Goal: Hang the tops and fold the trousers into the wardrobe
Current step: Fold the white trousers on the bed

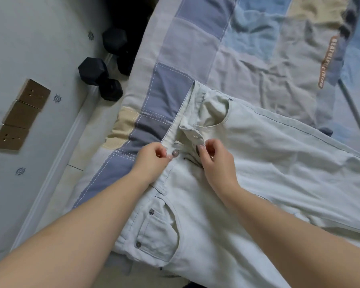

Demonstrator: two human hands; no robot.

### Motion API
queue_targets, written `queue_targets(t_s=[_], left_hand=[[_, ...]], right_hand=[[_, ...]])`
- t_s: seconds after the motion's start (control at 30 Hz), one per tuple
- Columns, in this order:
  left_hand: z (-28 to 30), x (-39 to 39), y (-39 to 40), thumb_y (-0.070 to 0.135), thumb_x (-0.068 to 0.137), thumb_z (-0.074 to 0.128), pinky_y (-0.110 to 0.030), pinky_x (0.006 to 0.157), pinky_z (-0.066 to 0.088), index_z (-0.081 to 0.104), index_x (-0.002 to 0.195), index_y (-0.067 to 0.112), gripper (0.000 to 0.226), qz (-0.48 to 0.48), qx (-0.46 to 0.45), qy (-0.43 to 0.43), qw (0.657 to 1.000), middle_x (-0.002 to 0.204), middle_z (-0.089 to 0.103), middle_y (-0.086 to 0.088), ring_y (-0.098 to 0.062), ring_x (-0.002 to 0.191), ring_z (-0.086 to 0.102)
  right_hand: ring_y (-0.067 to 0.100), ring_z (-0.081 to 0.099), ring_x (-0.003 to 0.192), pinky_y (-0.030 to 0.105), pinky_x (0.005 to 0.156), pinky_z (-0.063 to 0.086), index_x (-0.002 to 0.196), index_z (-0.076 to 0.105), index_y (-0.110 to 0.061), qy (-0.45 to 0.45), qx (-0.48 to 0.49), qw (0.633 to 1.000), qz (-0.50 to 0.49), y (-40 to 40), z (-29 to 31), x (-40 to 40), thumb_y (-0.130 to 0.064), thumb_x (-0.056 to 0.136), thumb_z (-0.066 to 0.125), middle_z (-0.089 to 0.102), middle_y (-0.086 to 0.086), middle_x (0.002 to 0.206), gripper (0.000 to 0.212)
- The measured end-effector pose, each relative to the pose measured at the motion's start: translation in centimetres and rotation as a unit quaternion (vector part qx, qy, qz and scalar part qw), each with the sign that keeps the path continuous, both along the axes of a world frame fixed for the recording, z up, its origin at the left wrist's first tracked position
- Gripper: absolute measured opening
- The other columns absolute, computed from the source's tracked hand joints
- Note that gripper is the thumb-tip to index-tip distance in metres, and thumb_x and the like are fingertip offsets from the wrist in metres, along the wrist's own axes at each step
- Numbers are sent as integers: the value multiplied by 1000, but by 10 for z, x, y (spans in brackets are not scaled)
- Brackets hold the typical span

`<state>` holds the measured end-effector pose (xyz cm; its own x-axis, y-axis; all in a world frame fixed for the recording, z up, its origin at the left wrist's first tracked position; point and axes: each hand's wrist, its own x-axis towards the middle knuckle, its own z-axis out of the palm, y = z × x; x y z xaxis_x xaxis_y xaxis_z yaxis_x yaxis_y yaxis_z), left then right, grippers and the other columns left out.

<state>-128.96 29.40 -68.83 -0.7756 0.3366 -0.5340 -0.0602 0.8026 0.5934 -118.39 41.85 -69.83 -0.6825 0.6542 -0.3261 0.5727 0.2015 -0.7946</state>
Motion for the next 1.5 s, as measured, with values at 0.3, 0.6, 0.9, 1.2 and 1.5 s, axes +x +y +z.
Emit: queue_targets(t_s=[0.3,0.6,0.9,1.2,1.5], left_hand=[[-11,-15,22,-5,86,39,-26,84,55,72,105,10,41,99,46,-147,983,103,72,-4,-13,89,68],[7,12,43,13,90,57,-29,95,43,65,114,10,25,-20,25,73,997,115,65,-5,-19,110,58],[34,88,102,13,92,53,-19,83,39,67,98,21,17,-149,51,18,987,105,66,7,-5,98,57],[54,221,186,10,91,55,-26,93,46,67,92,23,17,-207,56,-14,977,97,68,7,-9,99,62],[30,408,325,15,91,56,-23,86,44,68,96,21,14,-257,23,-43,965,102,69,5,-10,97,62]], right_hand=[[21,37,132,32,109,29,138,44,-12,-113,50,949,291,-27,-16,5,-27,93,52,42,5,144,48],[10,44,129,17,99,29,136,48,-18,-20,-79,996,33,6,7,31,-15,95,47,49,-4,140,41],[7,58,98,18,85,43,101,60,-26,44,-183,968,-167,66,28,110,-13,95,51,63,-15,98,18],[11,62,99,30,90,46,89,61,-29,40,-195,932,-303,167,44,286,-11,95,50,67,-5,99,22],[11,62,98,27,88,47,87,63,-27,17,-190,898,-396,295,30,522,-12,95,50,68,-3,99,21]])
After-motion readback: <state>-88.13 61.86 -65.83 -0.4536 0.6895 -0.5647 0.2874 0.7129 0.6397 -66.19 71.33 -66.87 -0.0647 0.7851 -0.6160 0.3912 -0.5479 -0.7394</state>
